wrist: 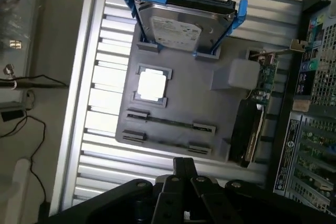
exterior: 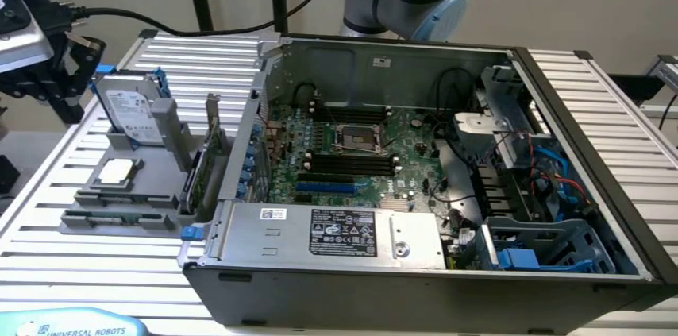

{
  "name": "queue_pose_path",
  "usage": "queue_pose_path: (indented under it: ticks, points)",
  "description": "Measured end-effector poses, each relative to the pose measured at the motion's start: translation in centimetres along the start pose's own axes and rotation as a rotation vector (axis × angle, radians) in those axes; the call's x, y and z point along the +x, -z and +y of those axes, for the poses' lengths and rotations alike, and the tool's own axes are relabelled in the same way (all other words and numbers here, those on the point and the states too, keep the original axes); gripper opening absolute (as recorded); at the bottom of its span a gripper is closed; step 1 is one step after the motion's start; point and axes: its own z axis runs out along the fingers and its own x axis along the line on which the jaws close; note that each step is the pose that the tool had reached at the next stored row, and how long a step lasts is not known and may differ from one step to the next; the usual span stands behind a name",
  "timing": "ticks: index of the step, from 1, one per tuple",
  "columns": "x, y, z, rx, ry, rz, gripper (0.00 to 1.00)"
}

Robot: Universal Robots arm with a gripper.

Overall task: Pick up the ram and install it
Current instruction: 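Pick up the ram and move it above insertion slot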

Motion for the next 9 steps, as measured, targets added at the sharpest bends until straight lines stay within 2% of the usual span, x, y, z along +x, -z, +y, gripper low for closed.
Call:
queue_pose_path:
  ticks: [9]
  points:
    - [0.0, -0.39, -0.01, -0.0001, 0.164, 0.005, 0.11]
